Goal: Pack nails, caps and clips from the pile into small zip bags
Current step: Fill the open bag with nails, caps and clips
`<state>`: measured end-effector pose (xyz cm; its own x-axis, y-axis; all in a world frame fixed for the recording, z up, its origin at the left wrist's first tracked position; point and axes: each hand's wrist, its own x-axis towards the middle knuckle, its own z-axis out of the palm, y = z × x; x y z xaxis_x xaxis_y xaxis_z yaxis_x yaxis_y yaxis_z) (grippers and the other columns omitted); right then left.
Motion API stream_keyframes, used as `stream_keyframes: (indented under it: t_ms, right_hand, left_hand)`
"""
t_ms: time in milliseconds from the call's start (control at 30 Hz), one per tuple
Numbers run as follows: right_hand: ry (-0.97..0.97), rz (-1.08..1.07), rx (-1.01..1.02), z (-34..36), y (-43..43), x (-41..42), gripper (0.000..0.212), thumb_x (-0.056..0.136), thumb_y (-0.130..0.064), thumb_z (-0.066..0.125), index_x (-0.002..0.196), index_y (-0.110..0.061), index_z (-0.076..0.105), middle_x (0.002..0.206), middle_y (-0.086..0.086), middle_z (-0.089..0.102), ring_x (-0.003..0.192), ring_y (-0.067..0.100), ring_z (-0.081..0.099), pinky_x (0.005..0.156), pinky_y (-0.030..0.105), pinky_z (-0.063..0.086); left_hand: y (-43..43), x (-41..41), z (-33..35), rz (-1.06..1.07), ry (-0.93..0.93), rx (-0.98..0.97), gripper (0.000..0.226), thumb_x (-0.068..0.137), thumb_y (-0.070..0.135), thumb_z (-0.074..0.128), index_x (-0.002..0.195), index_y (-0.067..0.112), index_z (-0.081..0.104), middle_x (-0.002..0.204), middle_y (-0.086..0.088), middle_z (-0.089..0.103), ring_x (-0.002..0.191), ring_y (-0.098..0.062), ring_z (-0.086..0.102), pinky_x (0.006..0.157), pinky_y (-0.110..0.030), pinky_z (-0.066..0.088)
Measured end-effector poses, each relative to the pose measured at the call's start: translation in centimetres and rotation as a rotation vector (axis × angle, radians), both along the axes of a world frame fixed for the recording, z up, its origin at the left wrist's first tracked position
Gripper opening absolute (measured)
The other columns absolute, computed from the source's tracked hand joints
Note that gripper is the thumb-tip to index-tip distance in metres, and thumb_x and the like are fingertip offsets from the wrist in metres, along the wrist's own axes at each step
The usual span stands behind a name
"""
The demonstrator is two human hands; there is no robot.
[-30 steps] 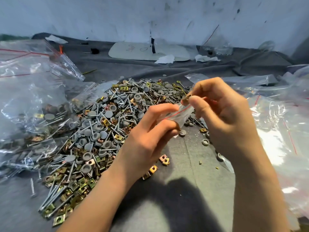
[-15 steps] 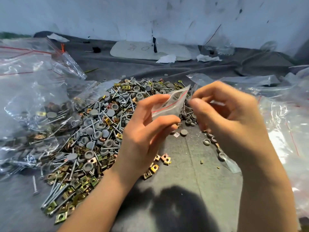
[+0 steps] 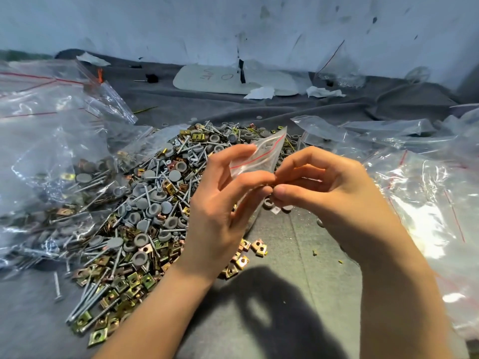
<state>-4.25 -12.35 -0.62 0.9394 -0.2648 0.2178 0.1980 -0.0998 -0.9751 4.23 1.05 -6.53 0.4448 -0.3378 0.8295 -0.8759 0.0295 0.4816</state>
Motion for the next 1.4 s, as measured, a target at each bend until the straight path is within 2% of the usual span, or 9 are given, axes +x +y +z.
stream_keyframes:
  t_ms: [167, 300, 500, 600, 733, 900, 1000, 1233, 1400]
  right_hand:
    - [-0.195, -0.206, -0.109, 0.5, -0.6, -0.4, 0.019, 0.076, 0.007, 0.071, 0.077, -0.012, 0.068, 0.07, 0.007, 0.07, 0.063, 0.014, 0.065, 0.063, 0.022, 0.054]
    - [-0.359, -0.255, -0.25, 1.2, -0.3, -1.0, 0.018, 0.079, 0.005, 0.069, 0.085, -0.012, 0.067, 0.076, -0.002, 0.07, 0.067, 0.007, 0.064, 0.065, 0.015, 0.05]
    - [-0.265, -0.295, -0.763, 0.8, -0.2, -0.6, 0.006, 0.08, -0.006, 0.068, 0.085, -0.009, 0.069, 0.083, -0.003, 0.062, 0.064, 0.008, 0.054, 0.061, 0.012, 0.038]
    - [-0.312, -0.318, -0.636, 1.0, -0.2, -0.7, 0.007, 0.085, -0.012, 0.066, 0.09, -0.013, 0.07, 0.093, 0.001, 0.063, 0.066, 0.012, 0.057, 0.06, 0.016, 0.041]
    - [-0.309, -0.605, -0.364, 0.1, -2.0, -0.2, 0.019, 0.083, -0.014, 0.062, 0.08, -0.031, 0.068, 0.071, -0.009, 0.066, 0.057, 0.012, 0.057, 0.05, 0.021, 0.042]
    - [0.452, -0.612, -0.532, -5.0, -5.0, 2.1, 0.026, 0.084, -0.003, 0.057, 0.088, -0.024, 0.073, 0.088, 0.003, 0.073, 0.077, 0.022, 0.066, 0.079, 0.035, 0.054]
    - [0.632, -0.623, -0.594, -6.3, -5.5, 2.4, 0.029, 0.082, -0.006, 0.057, 0.098, -0.023, 0.074, 0.081, 0.008, 0.073, 0.075, 0.03, 0.068, 0.078, 0.037, 0.055]
    - [0.723, -0.614, -0.744, -6.6, -5.5, 2.3, 0.031, 0.081, 0.0, 0.054, 0.096, -0.024, 0.069, 0.1, 0.011, 0.068, 0.09, 0.033, 0.063, 0.076, 0.034, 0.051]
    - [0.349, -0.614, -0.515, -5.3, -5.2, 2.0, 0.023, 0.084, -0.001, 0.064, 0.087, -0.024, 0.069, 0.088, 0.003, 0.069, 0.069, 0.016, 0.063, 0.069, 0.034, 0.055]
  left_hand:
    - [-0.3, -0.2, 0.0, -0.036, 0.175, -0.06, 0.045, 0.093, 0.01, 0.058, 0.135, 0.014, 0.041, 0.125, -0.009, 0.056, 0.119, -0.016, 0.058, 0.101, -0.036, 0.049]
    - [-0.4, -0.2, -0.1, 0.092, -0.052, -0.011, 0.023, 0.092, 0.006, 0.057, 0.114, 0.0, 0.059, 0.118, -0.008, 0.056, 0.109, -0.012, 0.058, 0.092, -0.024, 0.053]
    - [-0.4, -0.2, 0.0, -0.019, -0.152, 0.055, 0.006, 0.097, 0.012, 0.055, 0.103, 0.009, 0.057, 0.123, -0.018, 0.052, 0.118, -0.016, 0.053, 0.102, -0.023, 0.043]
    - [-0.4, -0.1, -0.1, -0.034, -0.183, 0.054, 0.007, 0.098, 0.012, 0.054, 0.103, 0.009, 0.056, 0.125, -0.014, 0.048, 0.12, -0.015, 0.051, 0.103, -0.024, 0.043]
    - [-0.3, 0.0, -0.1, 0.003, -0.131, -0.011, 0.006, 0.098, 0.016, 0.051, 0.102, 0.011, 0.053, 0.124, -0.01, 0.049, 0.118, -0.009, 0.048, 0.101, -0.026, 0.045]
    - [-0.2, 0.1, 0.1, 0.073, -0.053, -0.088, 0.012, 0.092, 0.008, 0.057, 0.103, 0.012, 0.052, 0.12, -0.016, 0.051, 0.115, -0.021, 0.052, 0.098, -0.029, 0.047]
    - [-0.2, 0.0, 0.2, 0.074, -0.01, -0.107, 0.015, 0.089, 0.005, 0.056, 0.102, 0.012, 0.053, 0.119, -0.016, 0.052, 0.114, -0.024, 0.054, 0.095, -0.033, 0.05]
    - [-0.3, 0.1, 0.3, 0.076, 0.022, -0.119, 0.014, 0.088, 0.005, 0.056, 0.101, 0.011, 0.053, 0.117, -0.018, 0.053, 0.113, -0.022, 0.054, 0.097, -0.022, 0.045]
    - [-0.2, 0.0, 0.3, 0.05, 0.026, -0.08, 0.014, 0.089, 0.007, 0.056, 0.102, 0.012, 0.052, 0.12, -0.016, 0.052, 0.115, -0.022, 0.053, 0.098, -0.028, 0.047]
